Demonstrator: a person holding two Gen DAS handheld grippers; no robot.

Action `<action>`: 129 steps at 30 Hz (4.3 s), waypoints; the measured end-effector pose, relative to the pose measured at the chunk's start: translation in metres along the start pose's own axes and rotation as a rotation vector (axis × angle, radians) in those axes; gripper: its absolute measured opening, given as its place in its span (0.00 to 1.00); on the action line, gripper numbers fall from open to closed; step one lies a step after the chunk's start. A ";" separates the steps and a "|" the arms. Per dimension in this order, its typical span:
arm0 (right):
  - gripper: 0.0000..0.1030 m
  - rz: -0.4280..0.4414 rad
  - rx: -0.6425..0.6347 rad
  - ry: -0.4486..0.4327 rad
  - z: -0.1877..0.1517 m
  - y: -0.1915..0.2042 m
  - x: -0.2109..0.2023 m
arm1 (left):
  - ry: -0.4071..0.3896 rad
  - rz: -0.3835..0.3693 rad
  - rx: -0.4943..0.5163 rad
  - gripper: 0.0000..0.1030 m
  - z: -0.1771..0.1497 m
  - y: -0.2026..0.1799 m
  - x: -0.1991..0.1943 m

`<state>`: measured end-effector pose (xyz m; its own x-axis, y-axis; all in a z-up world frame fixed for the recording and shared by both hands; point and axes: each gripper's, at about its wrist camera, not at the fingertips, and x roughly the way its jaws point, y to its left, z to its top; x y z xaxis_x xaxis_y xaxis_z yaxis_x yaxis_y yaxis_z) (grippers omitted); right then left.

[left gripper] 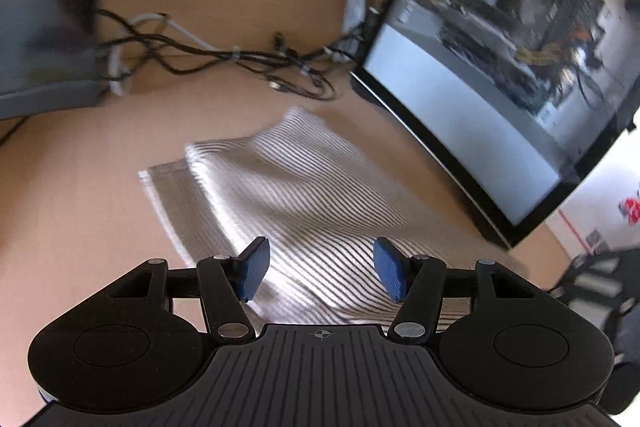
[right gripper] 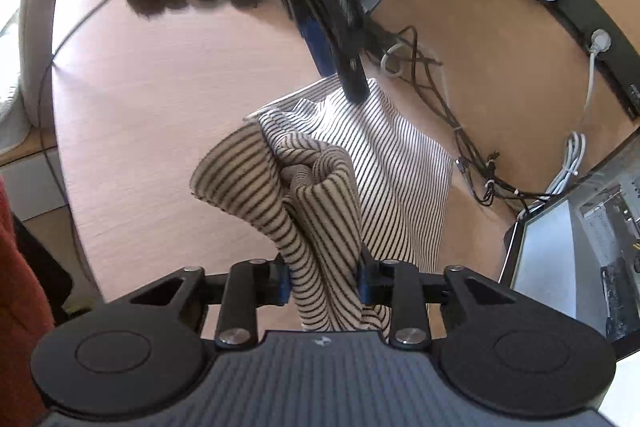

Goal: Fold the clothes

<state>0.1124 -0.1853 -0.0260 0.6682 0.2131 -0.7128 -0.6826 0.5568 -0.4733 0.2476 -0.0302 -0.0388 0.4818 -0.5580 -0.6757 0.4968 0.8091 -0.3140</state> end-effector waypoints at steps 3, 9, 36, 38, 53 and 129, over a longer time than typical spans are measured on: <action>0.21 0.049 -0.067 0.018 0.012 -0.006 -0.036 | -0.002 -0.006 -0.008 0.60 -0.005 0.001 0.011; 0.19 0.087 -0.243 -0.075 0.061 -0.034 -0.101 | 0.033 -0.064 0.013 0.61 -0.016 -0.003 0.009; 0.13 0.111 0.096 -0.076 0.068 -0.076 0.119 | 0.134 -0.183 0.035 0.77 -0.041 -0.002 -0.019; 0.44 0.048 0.214 -0.108 0.061 -0.080 0.097 | 0.148 -0.197 0.060 0.77 -0.043 -0.005 -0.014; 0.82 -0.039 0.860 -0.123 -0.036 -0.077 0.064 | 0.122 -0.199 0.027 0.74 -0.039 0.012 -0.025; 0.50 0.194 0.841 -0.124 0.012 -0.124 0.131 | 0.081 -0.085 0.310 0.89 0.049 0.011 -0.025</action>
<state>0.2881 -0.2169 -0.0541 0.6233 0.4245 -0.6568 -0.3753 0.8992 0.2250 0.2767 -0.0170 0.0076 0.3765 -0.5947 -0.7103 0.7350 0.6585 -0.1617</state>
